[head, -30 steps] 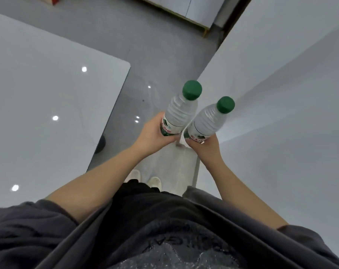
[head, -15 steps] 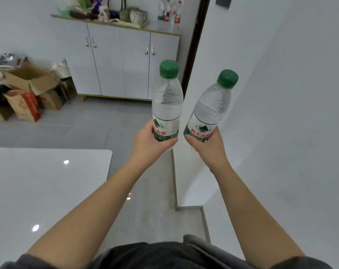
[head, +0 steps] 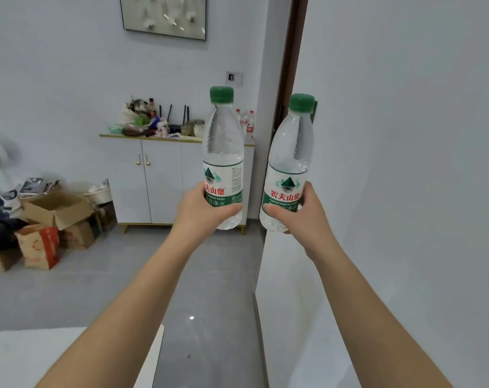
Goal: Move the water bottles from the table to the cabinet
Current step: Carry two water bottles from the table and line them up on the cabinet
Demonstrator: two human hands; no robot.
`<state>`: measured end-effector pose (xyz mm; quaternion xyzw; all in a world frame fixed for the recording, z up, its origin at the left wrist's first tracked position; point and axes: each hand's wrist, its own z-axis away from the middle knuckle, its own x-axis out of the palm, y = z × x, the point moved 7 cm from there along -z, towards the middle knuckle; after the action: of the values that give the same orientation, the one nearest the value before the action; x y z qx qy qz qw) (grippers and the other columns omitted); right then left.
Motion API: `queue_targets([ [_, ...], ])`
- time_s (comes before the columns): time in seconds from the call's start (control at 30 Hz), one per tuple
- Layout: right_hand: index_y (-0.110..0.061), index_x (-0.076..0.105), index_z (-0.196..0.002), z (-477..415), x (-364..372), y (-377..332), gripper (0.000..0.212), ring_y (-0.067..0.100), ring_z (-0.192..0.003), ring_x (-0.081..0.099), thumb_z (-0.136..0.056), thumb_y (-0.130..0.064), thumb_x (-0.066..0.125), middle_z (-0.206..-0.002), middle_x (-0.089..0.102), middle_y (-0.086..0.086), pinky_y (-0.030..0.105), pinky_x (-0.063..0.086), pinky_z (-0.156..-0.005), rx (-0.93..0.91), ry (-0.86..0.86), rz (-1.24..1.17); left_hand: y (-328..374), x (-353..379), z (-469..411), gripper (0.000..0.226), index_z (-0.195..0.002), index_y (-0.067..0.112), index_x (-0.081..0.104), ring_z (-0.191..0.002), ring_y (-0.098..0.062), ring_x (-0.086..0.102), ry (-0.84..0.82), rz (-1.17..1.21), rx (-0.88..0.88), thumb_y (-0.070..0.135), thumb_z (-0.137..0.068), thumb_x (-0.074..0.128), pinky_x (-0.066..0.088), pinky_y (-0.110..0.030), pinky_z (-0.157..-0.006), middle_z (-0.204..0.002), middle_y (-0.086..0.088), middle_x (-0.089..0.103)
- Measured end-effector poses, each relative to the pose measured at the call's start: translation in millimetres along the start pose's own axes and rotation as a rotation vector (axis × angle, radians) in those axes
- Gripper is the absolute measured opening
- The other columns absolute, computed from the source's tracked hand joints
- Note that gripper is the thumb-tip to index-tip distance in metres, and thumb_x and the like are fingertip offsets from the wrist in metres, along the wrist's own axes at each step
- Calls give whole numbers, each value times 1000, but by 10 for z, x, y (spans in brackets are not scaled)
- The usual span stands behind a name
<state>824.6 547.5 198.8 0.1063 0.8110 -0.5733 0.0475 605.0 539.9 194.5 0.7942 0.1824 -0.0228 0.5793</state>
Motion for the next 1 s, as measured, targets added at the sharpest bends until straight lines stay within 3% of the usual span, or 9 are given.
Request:
queue_targets([
  [0.07, -31, 53, -116, -83, 46, -51, 57, 3, -96, 67, -69, -26, 86, -107, 68, -17, 36, 59, -80, -9, 6, -5, 71, -40, -120, 48, -109, 25, 66, -92, -3, 67, 4, -19, 16, 29, -66, 85, 54, -28, -81, -99, 14, 72],
  [0.23, -33, 54, -112, -274, 191, -91, 54, 0, -92, 66, -70, -24, 86, -103, 67, -20, 31, 57, -76, -13, 17, -17, 113, -81, -319, 50, -109, 26, 66, -89, 2, 66, 18, -9, 33, 30, -64, 86, 53, -22, -76, -97, 16, 72],
  [0.63, -28, 52, -121, -1198, 467, 135, 63, 9, -101, 66, -69, -23, 87, -109, 66, -17, 48, 58, -87, 0, 56, -33, -161, 68, -1168, 55, -116, 24, 63, -94, -3, 64, 26, -37, 11, 30, -66, 86, 54, -26, -80, -104, 13, 70],
  [0.83, -34, 52, -115, -2027, 648, 491, 60, -1, -96, 64, -68, -23, 88, -102, 64, -23, 36, 58, -87, -11, 53, -58, -412, 249, -1955, 53, -113, 25, 63, -91, 1, 64, 54, -24, 2, 29, -66, 85, 50, -18, -72, -101, 14, 70],
  [1.0, -37, 53, -112, -2694, 810, 765, 59, 2, -98, 65, -67, -22, 88, -105, 66, -21, 34, 57, -87, -18, 32, -75, -630, 380, -2569, 50, -110, 27, 63, -89, 3, 64, 75, -20, -23, 29, -65, 85, 47, -14, -68, -97, 17, 70],
])
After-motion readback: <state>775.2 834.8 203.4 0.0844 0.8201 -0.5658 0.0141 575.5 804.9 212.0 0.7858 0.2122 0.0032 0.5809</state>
